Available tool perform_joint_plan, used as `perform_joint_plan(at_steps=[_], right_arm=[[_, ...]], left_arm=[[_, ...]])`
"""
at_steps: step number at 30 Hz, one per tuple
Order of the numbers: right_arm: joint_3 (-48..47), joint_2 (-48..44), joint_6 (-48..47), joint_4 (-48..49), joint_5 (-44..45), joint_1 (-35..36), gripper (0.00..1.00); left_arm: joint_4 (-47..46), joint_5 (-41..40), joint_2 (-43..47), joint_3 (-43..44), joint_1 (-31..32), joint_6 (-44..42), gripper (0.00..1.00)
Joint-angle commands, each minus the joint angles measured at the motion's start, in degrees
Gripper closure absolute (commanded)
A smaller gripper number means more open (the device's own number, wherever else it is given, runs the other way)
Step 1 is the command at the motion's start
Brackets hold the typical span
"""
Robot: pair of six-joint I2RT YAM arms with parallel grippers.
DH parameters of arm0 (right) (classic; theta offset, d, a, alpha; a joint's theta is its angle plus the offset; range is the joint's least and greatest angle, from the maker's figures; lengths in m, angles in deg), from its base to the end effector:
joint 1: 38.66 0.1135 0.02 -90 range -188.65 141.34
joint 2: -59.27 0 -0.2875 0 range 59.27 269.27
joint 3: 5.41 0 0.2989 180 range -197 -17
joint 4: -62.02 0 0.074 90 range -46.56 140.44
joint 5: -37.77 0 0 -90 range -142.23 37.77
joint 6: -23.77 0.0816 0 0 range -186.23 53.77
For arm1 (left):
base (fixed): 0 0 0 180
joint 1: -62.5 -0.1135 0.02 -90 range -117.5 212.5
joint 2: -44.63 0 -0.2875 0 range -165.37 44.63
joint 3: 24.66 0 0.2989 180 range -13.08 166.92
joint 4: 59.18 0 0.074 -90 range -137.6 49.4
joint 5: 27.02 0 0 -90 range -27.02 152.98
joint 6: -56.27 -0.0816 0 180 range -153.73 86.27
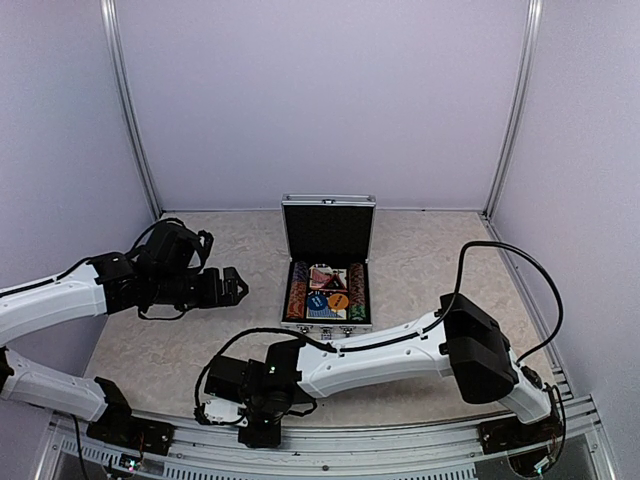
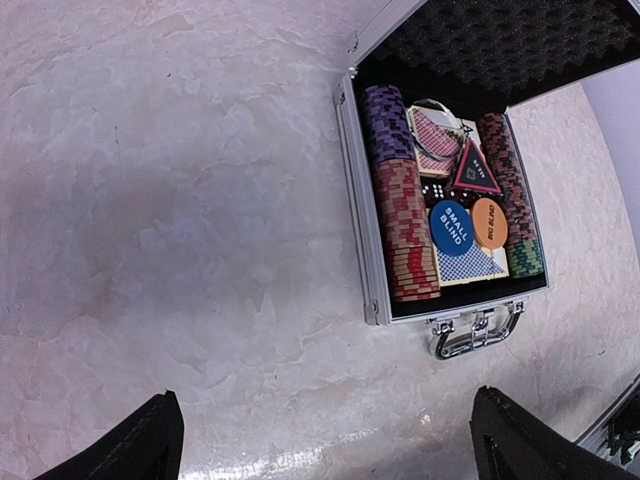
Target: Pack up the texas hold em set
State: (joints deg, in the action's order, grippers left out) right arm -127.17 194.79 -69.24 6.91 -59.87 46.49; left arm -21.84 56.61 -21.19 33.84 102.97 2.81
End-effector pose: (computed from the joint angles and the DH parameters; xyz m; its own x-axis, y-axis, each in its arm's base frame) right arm 0.0375 0.5702 0.0994 -0.0267 -0.9300 -0.3665 -0.9944 -0.0128 0.1049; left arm 0.2410 -0.1937 0.2287 -0.7779 -0.1141 -0.6179 0.1517 0.9202 -0.3608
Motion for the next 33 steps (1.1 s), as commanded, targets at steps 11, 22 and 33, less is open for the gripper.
perform_joint_plan(at_steps=[11, 22, 33], right_arm=[[1.2, 0.0, 0.0, -3.8, 1.7, 1.1, 0.50], [0.6, 0.0, 0.3, -3.8, 4.4, 1.2, 0.61], [1.5, -3.0, 0.5, -1.9, 5.6, 1.2, 0.63]], left_arm=[[-1.0, 0.5, 1.5, -0.8, -0.7, -1.0, 0.01], [-1.5, 1.0, 1.9, -2.0, -0.9, -0.8, 0.01], [-1.9, 1.6, 2.2, -2.6, -0.9, -0.5, 0.01]])
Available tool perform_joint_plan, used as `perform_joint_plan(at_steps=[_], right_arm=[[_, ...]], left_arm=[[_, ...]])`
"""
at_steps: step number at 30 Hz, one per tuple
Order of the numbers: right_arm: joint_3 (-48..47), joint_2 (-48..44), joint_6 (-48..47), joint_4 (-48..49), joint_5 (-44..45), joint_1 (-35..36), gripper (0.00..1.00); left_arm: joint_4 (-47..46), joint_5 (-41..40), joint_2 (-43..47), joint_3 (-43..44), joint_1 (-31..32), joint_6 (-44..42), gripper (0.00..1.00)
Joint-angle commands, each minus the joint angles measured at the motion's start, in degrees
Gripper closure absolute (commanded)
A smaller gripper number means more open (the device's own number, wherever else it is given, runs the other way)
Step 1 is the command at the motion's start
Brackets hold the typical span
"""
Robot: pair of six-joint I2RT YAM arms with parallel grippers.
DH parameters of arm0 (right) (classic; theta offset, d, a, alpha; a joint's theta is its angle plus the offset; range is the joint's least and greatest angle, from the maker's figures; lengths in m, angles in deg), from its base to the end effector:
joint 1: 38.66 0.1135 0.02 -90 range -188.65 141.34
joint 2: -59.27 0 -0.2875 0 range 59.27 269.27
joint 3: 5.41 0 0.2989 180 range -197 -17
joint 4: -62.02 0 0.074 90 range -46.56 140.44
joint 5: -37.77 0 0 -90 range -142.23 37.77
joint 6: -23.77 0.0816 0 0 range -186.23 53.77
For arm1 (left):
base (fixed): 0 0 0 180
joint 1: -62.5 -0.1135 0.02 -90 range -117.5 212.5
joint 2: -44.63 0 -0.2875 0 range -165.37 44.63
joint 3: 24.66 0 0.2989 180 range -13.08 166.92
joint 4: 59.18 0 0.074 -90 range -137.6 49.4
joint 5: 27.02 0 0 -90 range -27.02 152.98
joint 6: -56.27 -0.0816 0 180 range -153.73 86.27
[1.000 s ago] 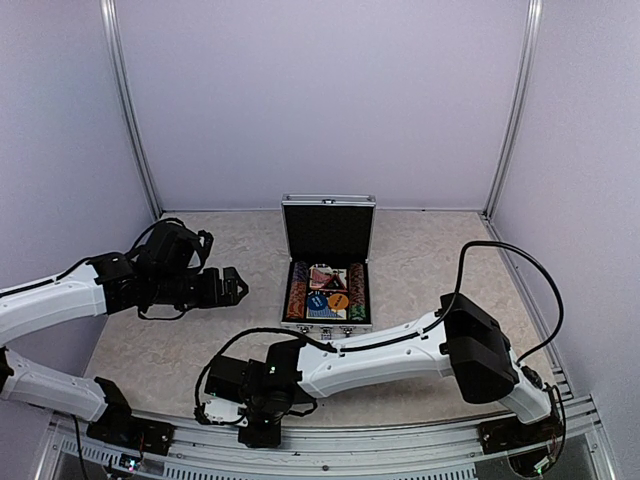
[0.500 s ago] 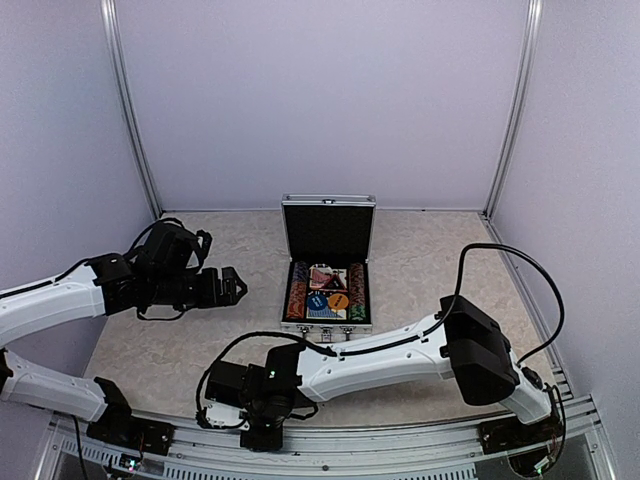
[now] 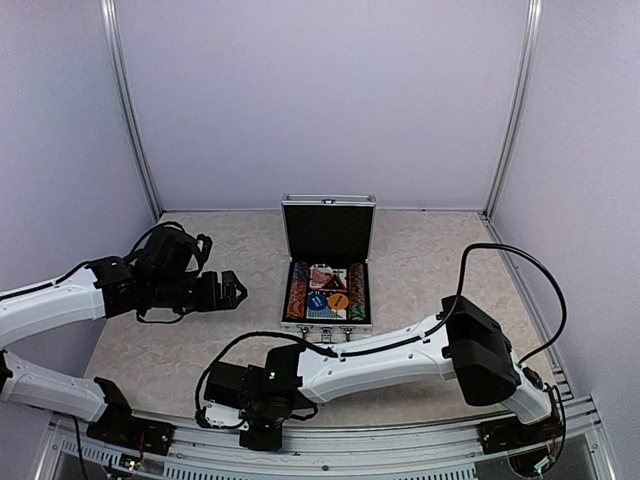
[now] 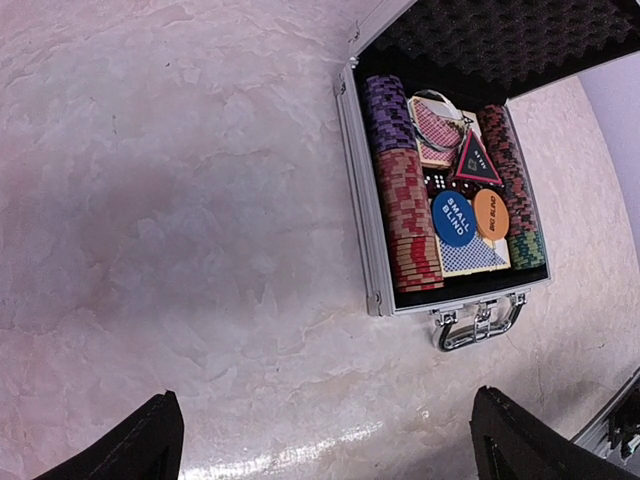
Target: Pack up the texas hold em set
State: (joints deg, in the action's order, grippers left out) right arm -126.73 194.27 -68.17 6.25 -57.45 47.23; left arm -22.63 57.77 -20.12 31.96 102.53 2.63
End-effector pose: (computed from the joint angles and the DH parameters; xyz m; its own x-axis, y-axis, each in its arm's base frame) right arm 0.0333 0.5673 0.1007 -0.0334 -0.9348 -0.3537 -0.9973 0.0079 0.0733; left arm 0.2373 -0.1896 0.2221 -0.7840 -0.1125 -0.6105 0.1568 0.9156 -0.3701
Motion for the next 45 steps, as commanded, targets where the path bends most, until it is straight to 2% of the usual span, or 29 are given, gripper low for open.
perform_joint_plan(at_steps=[1, 13, 24, 32, 35, 40, 45], right_arm=[[1.2, -2.8, -0.6, -1.1, 3.3, 0.5, 0.62], [7.0, -7.5, -0.1, 1.7, 8.4, -1.1, 0.62], [19.0, -18.4, 1.3, 6.9, 11.8, -4.5, 0.61], [28.1, -28.4, 1.8, 11.1, 13.9, -8.5, 0.61], [30.5, -31.4, 1.8, 12.8, 14.4, -9.9, 0.61], [32.6, -34.0, 1.8, 14.6, 16.3, -11.3, 0.61], [34.0, -35.3, 1.7, 15.2, 17.5, -12.4, 0.61]], left_arm=[[-1.2, 0.5, 1.1, -0.8, -0.5, -0.2, 0.01], [-3.7, 3.6, -0.1, -3.0, -0.5, -0.1, 0.01], [-13.7, 12.0, -7.0, -7.8, -0.4, 0.8, 0.01], [-23.6, 19.7, -10.3, -11.3, -0.3, 0.9, 0.02], [-30.3, 23.7, -10.2, -13.3, -0.2, 1.7, 0.04], [-40.2, 31.6, -10.4, -15.3, 0.3, 3.9, 0.08], [-44.8, 36.4, -11.4, -14.1, 3.2, 3.7, 0.09]])
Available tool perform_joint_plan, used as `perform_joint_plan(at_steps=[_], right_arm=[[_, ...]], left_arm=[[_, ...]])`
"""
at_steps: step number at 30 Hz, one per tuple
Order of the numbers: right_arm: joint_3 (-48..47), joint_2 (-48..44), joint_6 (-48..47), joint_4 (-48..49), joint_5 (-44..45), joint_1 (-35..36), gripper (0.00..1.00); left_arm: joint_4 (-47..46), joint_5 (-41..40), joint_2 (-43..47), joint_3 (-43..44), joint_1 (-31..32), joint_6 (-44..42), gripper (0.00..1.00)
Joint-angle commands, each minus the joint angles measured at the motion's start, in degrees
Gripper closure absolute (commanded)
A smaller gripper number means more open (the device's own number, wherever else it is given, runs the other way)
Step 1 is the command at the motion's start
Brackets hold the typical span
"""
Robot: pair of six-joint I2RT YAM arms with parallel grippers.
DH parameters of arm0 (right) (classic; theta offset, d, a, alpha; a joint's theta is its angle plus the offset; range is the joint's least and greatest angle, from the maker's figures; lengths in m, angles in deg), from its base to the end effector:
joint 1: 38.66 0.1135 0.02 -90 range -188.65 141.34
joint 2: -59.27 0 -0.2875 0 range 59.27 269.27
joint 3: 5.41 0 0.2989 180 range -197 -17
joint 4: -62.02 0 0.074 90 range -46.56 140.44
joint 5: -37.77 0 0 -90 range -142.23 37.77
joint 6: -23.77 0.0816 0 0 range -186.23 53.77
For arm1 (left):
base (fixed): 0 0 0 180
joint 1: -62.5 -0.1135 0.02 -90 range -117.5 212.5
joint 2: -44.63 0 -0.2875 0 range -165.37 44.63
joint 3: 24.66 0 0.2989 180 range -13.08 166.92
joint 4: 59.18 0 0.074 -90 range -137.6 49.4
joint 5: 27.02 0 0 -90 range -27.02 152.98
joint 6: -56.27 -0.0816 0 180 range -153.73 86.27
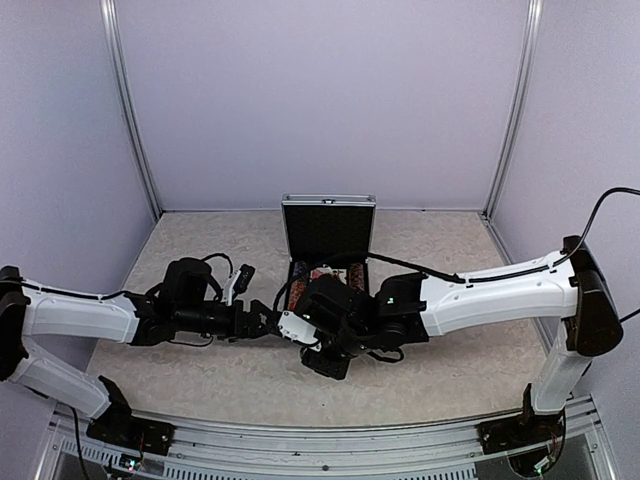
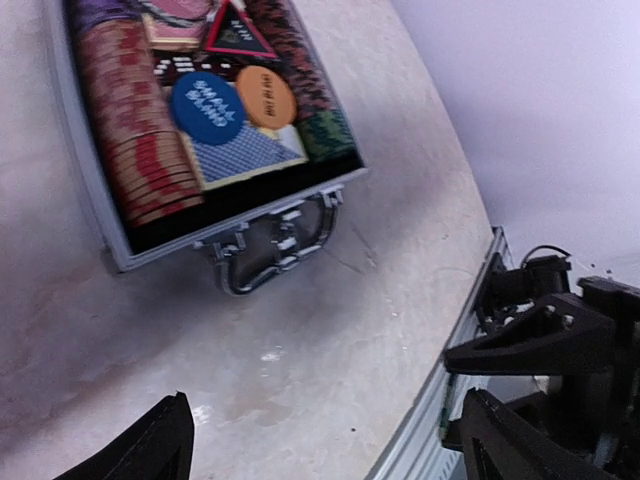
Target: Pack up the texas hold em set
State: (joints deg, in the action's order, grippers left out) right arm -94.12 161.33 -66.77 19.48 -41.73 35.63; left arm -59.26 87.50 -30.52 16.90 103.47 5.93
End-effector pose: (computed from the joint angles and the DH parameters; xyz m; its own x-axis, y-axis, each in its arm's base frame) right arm 0.1382 0.4363 0.1979 -0.2155 -0.8004 -0.5593 -0.9209 0.3571 -0.1562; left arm 0.2186 -0.2347 0.1442 -0.8684 -0.0150 -0.4957 0.3943 0.5852 -0.7085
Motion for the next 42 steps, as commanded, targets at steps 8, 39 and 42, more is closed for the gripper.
perform_joint_plan(at_steps=[8, 39, 42], right_arm=[[1.9, -3.9, -0.2, 2.2, 2.6, -1.5, 0.61], [3.5, -6.2, -0.8, 2.8, 4.1, -2.2, 0.61], [3.6, -6.4, -0.8, 2.8, 4.3, -2.2, 0.61]], left_arm=[[-12.2, 10.7, -6.2, 3.8, 5.7, 0.7, 0.14], [-17.7, 16.4, -13.7, 7.8, 8.7, 2.3, 0.83], [-17.5, 16.2, -14.3, 8.2, 8.8, 2.1, 0.98]])
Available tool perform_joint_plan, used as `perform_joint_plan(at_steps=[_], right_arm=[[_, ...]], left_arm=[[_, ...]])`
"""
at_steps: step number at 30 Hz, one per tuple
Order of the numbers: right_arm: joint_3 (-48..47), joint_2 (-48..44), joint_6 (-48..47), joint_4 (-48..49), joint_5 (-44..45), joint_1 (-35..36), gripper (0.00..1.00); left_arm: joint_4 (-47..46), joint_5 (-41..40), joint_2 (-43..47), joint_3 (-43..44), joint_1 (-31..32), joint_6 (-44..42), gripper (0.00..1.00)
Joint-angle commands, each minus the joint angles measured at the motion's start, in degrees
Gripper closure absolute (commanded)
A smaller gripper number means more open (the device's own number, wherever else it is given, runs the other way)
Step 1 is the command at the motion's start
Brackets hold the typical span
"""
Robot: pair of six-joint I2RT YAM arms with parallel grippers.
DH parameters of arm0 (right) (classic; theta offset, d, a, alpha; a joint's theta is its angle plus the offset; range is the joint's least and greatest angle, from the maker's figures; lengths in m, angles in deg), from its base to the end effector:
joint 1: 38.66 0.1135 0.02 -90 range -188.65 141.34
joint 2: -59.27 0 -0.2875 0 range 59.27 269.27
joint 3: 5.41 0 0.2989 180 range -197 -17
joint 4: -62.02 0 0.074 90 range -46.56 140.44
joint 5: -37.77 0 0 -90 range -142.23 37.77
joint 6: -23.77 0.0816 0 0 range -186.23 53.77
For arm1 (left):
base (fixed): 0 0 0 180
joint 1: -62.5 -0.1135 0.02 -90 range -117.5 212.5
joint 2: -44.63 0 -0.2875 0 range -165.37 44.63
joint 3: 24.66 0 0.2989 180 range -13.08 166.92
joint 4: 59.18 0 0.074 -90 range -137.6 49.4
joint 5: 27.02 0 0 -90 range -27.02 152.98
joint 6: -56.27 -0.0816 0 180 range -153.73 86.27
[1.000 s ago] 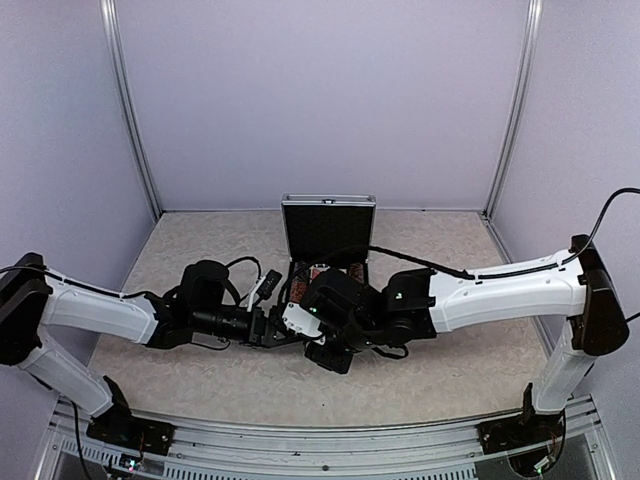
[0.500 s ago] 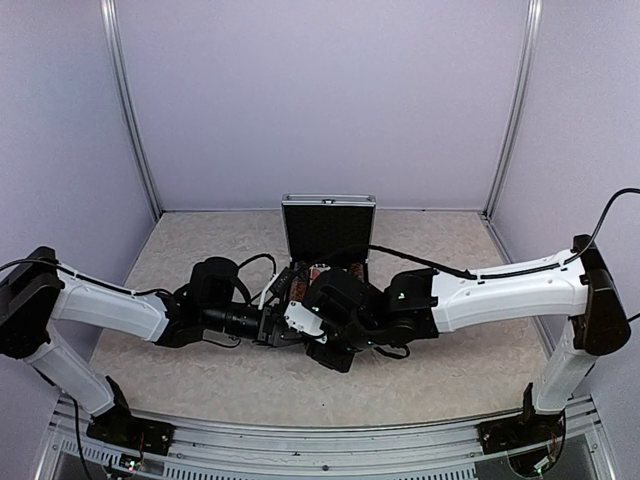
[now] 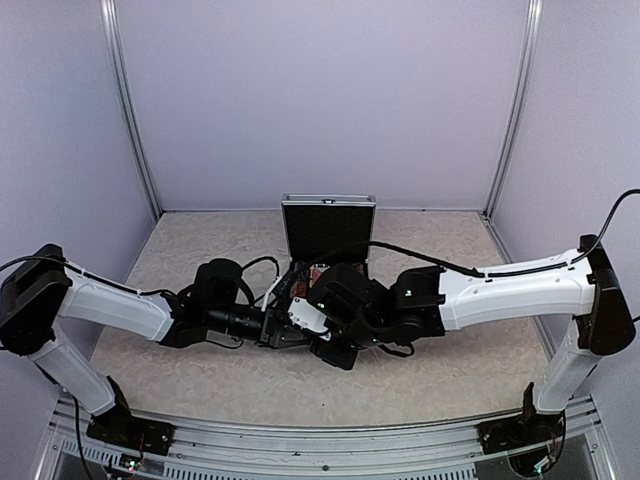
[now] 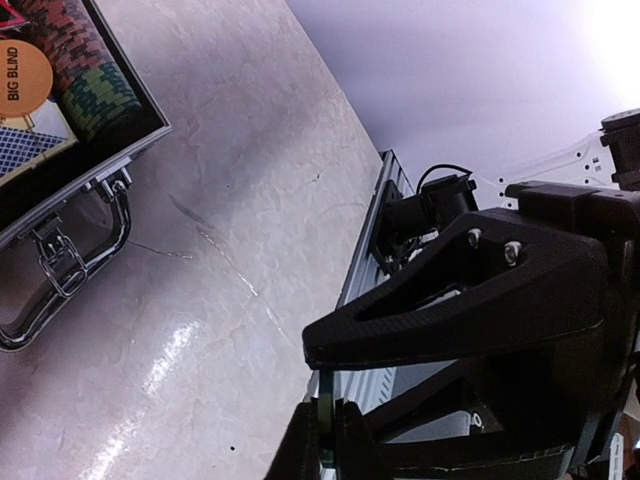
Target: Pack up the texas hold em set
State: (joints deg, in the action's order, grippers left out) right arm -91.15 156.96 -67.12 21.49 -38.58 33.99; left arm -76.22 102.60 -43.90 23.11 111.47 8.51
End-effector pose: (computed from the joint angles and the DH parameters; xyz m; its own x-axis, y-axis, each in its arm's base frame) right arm 0.1509 0.4183 0.2149 -0.2228 -0.7636 -0.6061 -0.8882 0.4152 -0.1966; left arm 0.1999 -0.3090 0.1507 -0.8438 0.1808 -0.5053 0.5364 0.2523 -0.8054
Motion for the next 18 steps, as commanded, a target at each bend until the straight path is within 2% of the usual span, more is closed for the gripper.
perform_joint_plan(at_steps=[1, 4, 6, 7, 11, 18], right_arm=[[0.7, -2.1, -0.4, 0.7, 1.2, -0.6, 0.61], [1.1, -2.5, -0.5, 0.8, 1.4, -0.6, 0.60], [1.5, -3.0, -0.4, 0.8, 1.7, -0.7, 0.54], [1.8, -3.4, -0.2, 0.7, 1.9, -0.6, 0.47], [3.0, -6.2, 2.1, -0.2, 2.6, -1.4, 0.02], [8.3, -16.1, 9.3, -0.6, 3.4, -2.8, 0.00]], left_arm=[[-0.5, 0.9, -1.0, 2.2, 0.8, -0.6, 1.00], [0.2, 0.0, -1.0, 2.6, 0.8, -1.5, 1.00], [1.8, -1.0, -0.8, 3.5, 0.9, -3.1, 1.00], [3.1, -1.6, -0.7, 4.1, 0.8, -4.2, 1.00], [9.9, -5.6, 0.1, 9.0, 0.8, -9.8, 1.00], [25.4, -15.1, -0.9, 22.3, 0.6, -25.1, 1.00]])
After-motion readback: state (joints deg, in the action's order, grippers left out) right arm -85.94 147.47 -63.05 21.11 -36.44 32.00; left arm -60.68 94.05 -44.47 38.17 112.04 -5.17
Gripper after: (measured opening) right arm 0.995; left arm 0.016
